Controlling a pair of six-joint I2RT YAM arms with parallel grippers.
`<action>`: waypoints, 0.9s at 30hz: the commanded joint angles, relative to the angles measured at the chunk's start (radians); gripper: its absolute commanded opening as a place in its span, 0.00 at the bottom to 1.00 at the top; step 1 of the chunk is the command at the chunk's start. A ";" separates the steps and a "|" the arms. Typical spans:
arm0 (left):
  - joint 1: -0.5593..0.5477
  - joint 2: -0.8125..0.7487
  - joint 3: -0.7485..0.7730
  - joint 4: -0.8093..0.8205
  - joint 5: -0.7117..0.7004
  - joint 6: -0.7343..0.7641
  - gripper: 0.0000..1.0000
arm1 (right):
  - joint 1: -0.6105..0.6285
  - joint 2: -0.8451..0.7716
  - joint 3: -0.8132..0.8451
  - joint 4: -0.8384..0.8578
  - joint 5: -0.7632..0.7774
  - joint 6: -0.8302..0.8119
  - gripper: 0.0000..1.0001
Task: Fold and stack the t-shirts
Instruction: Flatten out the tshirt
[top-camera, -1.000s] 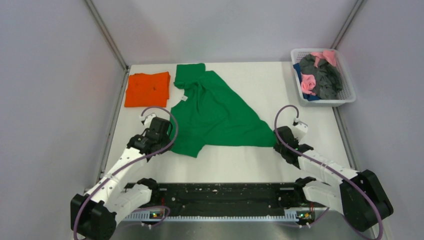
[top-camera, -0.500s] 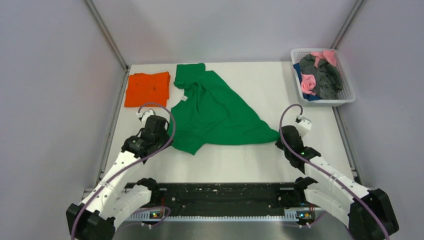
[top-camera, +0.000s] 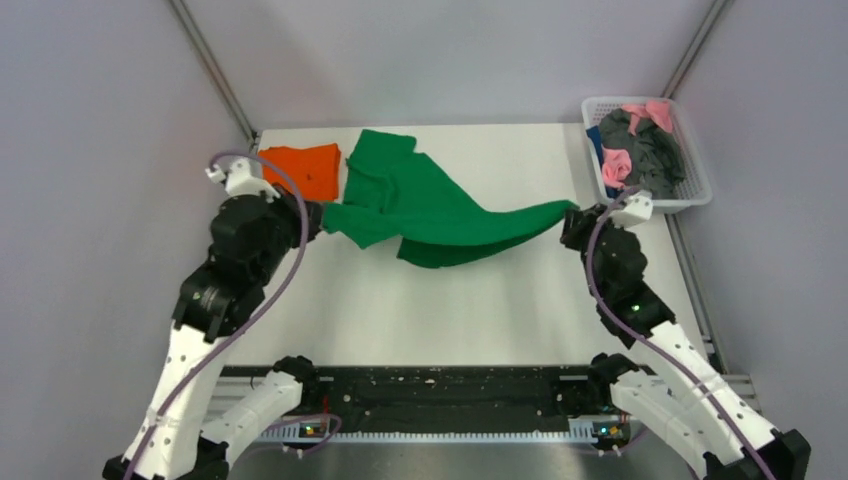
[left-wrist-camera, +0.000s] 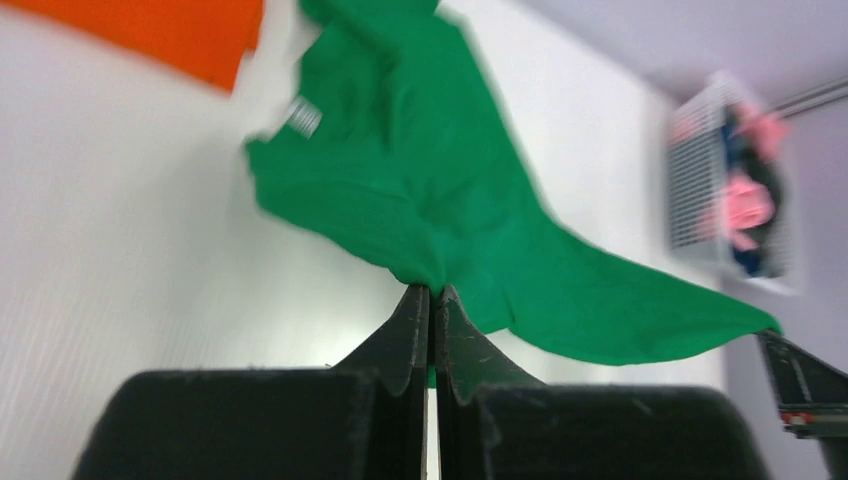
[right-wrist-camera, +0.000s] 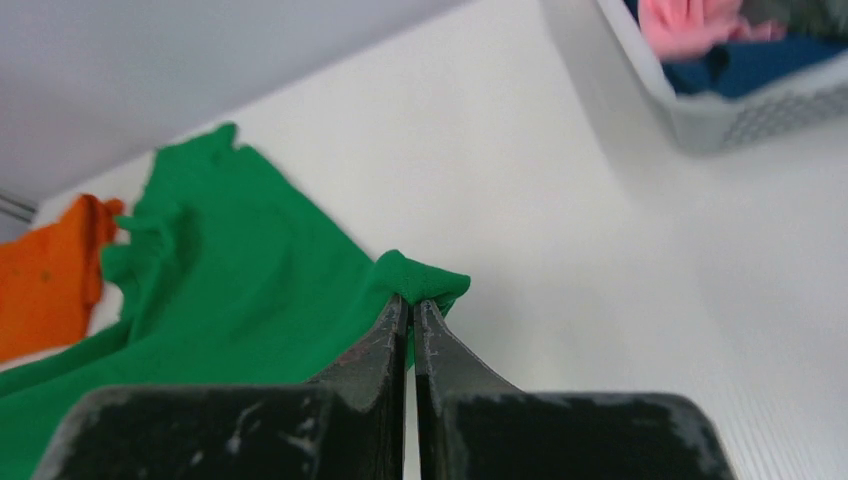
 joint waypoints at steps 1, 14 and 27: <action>-0.001 -0.031 0.259 0.096 0.029 0.102 0.00 | -0.010 -0.056 0.263 0.042 -0.024 -0.119 0.00; 0.000 0.015 0.761 0.176 0.417 0.144 0.00 | -0.008 -0.152 0.748 -0.216 -0.375 -0.112 0.00; 0.004 0.131 0.946 0.178 0.395 0.167 0.00 | -0.009 -0.156 0.832 -0.273 -0.357 -0.092 0.00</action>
